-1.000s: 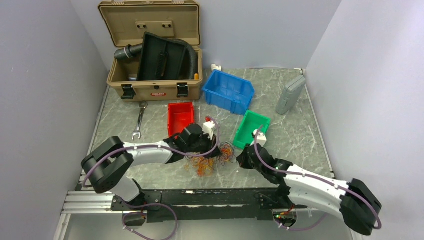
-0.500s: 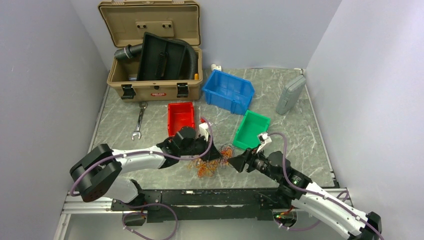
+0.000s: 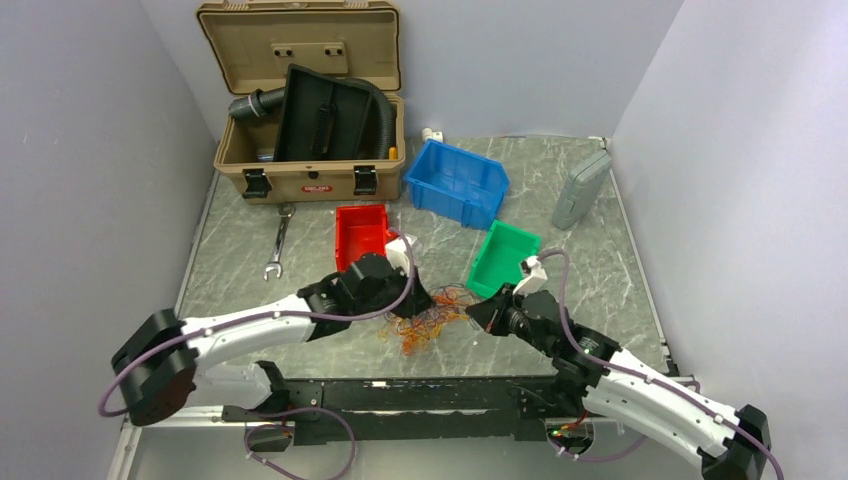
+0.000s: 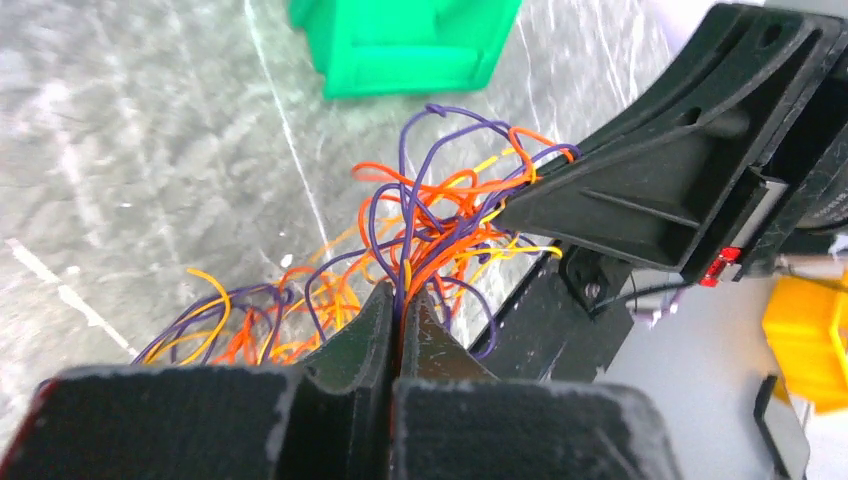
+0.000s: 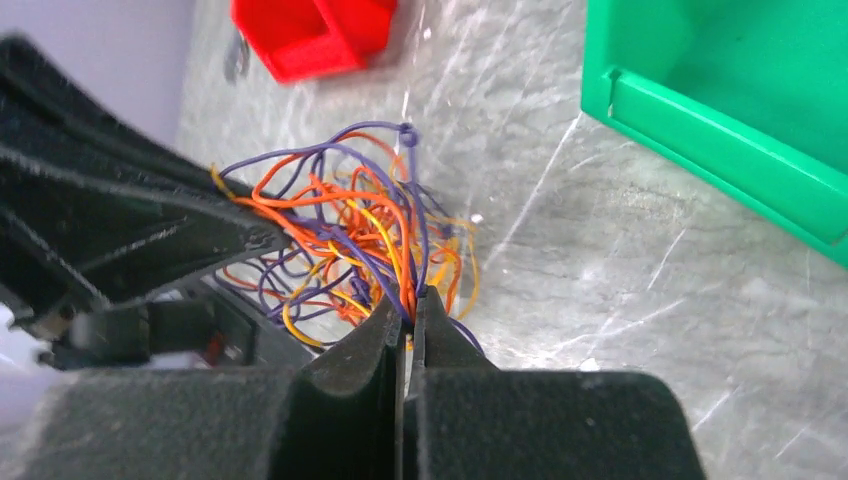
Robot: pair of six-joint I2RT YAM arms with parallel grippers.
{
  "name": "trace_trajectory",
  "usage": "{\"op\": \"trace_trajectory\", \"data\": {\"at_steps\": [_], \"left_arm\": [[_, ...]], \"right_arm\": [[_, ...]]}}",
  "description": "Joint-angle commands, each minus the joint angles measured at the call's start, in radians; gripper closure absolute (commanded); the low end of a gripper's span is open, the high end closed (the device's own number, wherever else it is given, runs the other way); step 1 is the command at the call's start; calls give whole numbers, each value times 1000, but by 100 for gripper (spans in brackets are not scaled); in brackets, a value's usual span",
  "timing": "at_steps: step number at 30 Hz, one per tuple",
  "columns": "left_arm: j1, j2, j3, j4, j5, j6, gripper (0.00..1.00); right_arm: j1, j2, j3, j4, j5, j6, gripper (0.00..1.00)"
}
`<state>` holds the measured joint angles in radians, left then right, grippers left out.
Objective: Untangle the cables
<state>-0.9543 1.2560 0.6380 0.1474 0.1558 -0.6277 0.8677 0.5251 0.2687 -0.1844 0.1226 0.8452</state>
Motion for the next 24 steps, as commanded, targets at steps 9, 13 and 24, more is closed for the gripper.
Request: {"op": "trace_trajectory", "data": {"at_steps": [9,13,24], "left_arm": [[30,-334,-22,-696,-763,-204,100],[31,-373,-54,-608,-651,-71,100],[31,-464,-166,-225,-179,177,88]], "right_arm": [[-12,191,184,-644,508,496,100],[-11,260,212,-522,460,307,100],[-10,115,53,191,-200,-184,25]]}}
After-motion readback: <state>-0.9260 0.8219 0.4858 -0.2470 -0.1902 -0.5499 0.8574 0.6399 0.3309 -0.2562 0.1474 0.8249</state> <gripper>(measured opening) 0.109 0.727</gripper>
